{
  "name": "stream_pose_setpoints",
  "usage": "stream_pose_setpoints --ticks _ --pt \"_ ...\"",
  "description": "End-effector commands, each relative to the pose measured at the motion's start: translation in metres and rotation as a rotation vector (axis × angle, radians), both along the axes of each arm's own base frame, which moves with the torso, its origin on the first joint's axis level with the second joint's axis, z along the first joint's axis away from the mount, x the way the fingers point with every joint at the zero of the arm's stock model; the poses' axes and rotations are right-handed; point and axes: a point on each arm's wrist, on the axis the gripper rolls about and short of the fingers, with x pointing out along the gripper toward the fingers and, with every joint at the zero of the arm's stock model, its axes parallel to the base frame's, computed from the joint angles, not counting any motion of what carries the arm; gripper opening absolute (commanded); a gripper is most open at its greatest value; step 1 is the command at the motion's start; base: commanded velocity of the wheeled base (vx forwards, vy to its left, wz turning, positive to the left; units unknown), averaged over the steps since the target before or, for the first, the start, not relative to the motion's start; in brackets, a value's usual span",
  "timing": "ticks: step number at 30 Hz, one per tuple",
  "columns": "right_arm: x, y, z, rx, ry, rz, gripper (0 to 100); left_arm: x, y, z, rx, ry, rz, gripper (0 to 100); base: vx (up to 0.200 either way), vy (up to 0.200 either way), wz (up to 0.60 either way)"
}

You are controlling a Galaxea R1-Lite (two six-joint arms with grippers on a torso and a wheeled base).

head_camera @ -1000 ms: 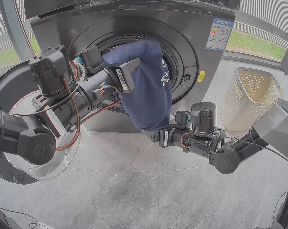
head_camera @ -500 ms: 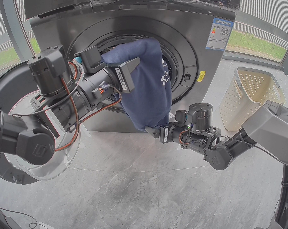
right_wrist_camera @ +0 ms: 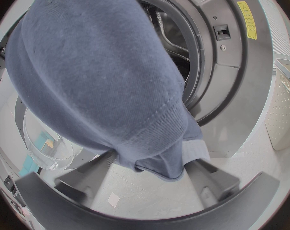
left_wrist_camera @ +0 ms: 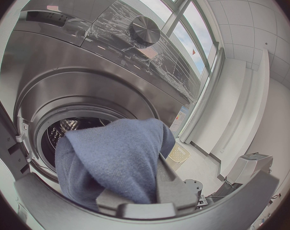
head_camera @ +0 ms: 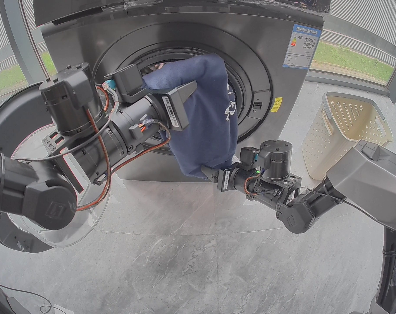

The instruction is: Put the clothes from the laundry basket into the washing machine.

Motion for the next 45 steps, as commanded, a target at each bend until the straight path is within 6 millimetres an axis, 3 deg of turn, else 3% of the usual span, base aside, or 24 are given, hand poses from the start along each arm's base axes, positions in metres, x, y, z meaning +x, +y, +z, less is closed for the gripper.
stream_pose_setpoints --ticks 1,6,13,16,22,26,27,34,45 --pt "-0.002 0.001 -0.002 -0.002 0.003 0.006 0 0.001 0.002 -0.001 0.001 0.002 0.005 0 0.0 0.0 0.0" --pt "-0.012 -0.006 0.004 -0.005 0.006 0.009 0 0.003 0.002 -0.004 0.007 0.008 0.01 0 0.0 0.0 0.0" --pt "-0.048 -0.026 0.045 0.04 -0.038 0.069 0 0.008 0.004 -0.015 0.006 0.004 0.025 0 0.0 0.0 0.0" --pt "-0.064 -0.034 0.051 0.04 -0.031 0.095 0 0.008 0.005 -0.016 0.005 0.009 0.026 0 0.0 0.0 0.0" --pt "-0.073 -0.045 0.035 -0.001 0.024 0.084 0 0.007 0.004 -0.011 -0.005 -0.006 0.023 0 0.0 0.0 0.0" --pt "-0.067 -0.045 0.013 -0.036 0.08 0.075 0 0.005 0.003 -0.007 -0.013 -0.016 0.016 0 0.0 0.0 0.0" --pt "-0.061 -0.042 0.007 -0.029 0.074 0.072 100 0.004 0.003 -0.006 -0.014 -0.019 0.016 0 0.0 0.0 0.0" --pt "-0.031 -0.036 -0.012 -0.005 0.021 0.047 100 0.0 0.002 -0.004 -0.019 -0.025 0.005 0 0.0 0.0 0.0" --pt "-0.005 -0.02 -0.014 0.031 -0.033 0.067 100 -0.001 0.0 -0.003 -0.026 -0.035 -0.003 0 0.0 0.0 0.0"
